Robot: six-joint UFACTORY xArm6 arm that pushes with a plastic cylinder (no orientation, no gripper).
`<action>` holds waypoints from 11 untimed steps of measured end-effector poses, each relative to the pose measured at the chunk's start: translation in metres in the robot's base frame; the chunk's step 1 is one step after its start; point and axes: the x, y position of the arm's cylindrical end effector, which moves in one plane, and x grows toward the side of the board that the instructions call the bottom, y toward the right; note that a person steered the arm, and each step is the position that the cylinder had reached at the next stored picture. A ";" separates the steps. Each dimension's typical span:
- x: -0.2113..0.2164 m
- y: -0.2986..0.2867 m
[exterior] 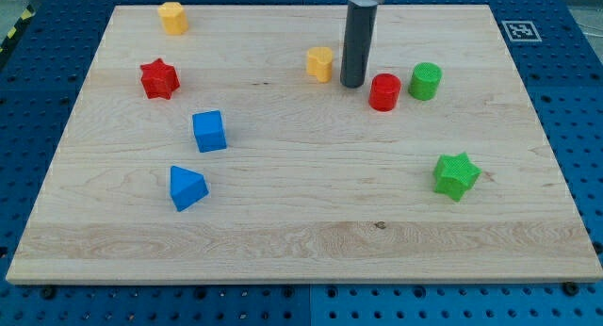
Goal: Move the yellow heart to the right side of the yellow hexagon
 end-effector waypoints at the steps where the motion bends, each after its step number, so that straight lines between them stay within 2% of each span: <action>1: -0.003 -0.035; 3: 0.000 -0.065; 4: -0.034 -0.065; 5: -0.042 -0.062; 6: -0.037 -0.029; 8: -0.057 -0.061; 11: -0.079 -0.077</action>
